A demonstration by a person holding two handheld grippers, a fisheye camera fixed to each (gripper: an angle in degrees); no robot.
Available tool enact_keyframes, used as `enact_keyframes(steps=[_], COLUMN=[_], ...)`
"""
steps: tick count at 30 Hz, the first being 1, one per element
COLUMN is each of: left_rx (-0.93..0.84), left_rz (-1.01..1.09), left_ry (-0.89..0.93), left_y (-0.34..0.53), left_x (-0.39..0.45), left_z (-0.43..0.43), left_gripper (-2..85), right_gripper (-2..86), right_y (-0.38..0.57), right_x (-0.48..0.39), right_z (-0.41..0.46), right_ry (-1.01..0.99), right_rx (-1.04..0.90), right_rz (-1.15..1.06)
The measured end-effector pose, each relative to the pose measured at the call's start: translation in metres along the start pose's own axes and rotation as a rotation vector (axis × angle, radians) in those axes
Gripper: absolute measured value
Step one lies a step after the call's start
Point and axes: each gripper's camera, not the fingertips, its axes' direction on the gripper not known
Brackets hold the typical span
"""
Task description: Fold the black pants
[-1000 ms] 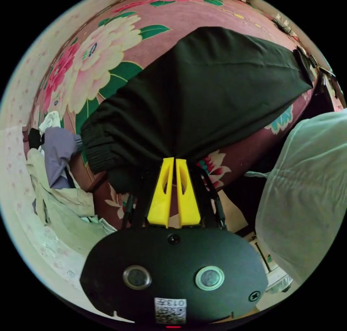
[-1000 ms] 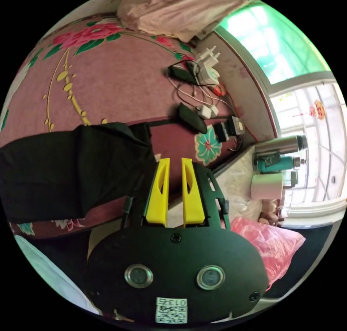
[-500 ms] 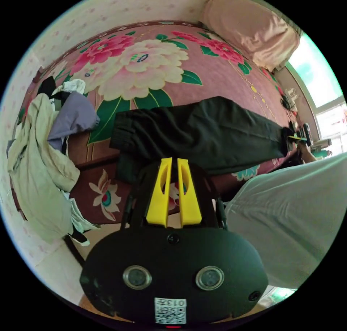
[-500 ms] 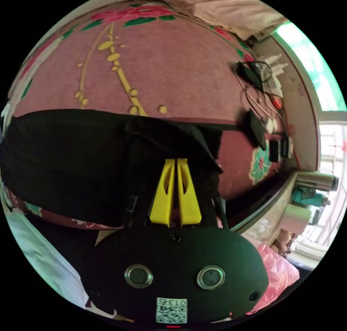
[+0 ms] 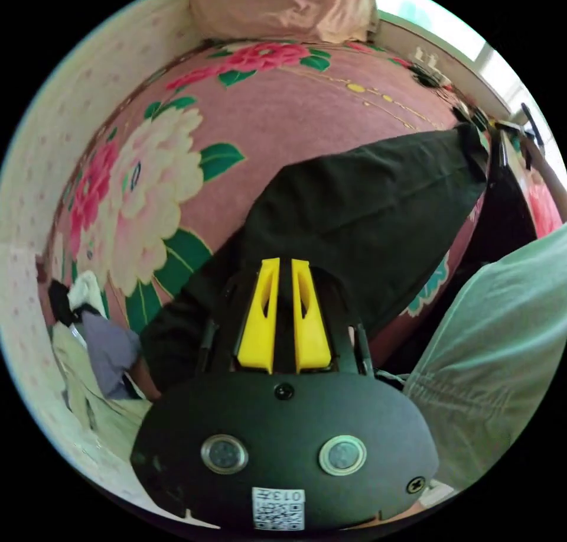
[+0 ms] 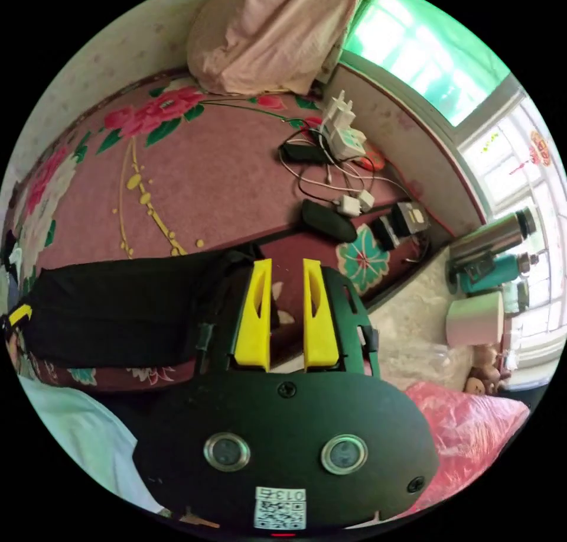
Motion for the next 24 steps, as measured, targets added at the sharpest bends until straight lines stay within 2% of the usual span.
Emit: enact_keyframes(steps=[4, 8, 10, 14, 15, 16, 18, 21, 24], left_rx=[-0.011, -0.102, -0.195, -0.265, -0.262, -0.277, -0.287, -0.338, -0.275], left_rz=[0.158, 0.181, 0.161, 0.077, 0.049, 0.019, 0.024, 0.08, 0.019], left_ry=[-0.051, -0.088, -0.084, -0.023, 0.047, 0.126, 0.15, 0.08, -0.012], left_y=[-0.053, -0.067, -0.061, -0.05, -0.051, -0.052, -0.055, -0.061, -0.058], left_x=[0.0, -0.022, -0.04, -0.062, -0.068, -0.075, -0.077, -0.063, -0.058], left_z=[0.006, 0.026, 0.046, 0.068, 0.071, 0.073, 0.072, 0.068, 0.047], left_gripper=[6.4, 10.4, 13.3, 13.8, 12.2, 10.4, 6.8, 2.4, 1.5], right_gripper=[13.5, 14.1, 13.5, 10.0, 7.7, 5.9, 4.3, 3.1, 2.7], right_y=[-0.043, -0.069, -0.075, -0.083, -0.088, -0.091, -0.095, -0.099, -0.102], right_x=[-0.012, -0.017, -0.018, -0.013, -0.014, -0.018, -0.027, -0.046, -0.052], right_z=[0.06, 0.131, 0.177, 0.204, 0.208, 0.209, 0.205, 0.198, 0.179], right_ry=[-0.202, -0.266, -0.305, -0.323, -0.325, -0.326, -0.321, -0.249, -0.192], right_rx=[-0.046, -0.193, -0.332, -0.381, -0.399, -0.392, -0.361, -0.306, -0.189], right_rz=[-0.084, -0.16, -0.217, -0.236, -0.246, -0.295, -0.36, -0.445, -0.475])
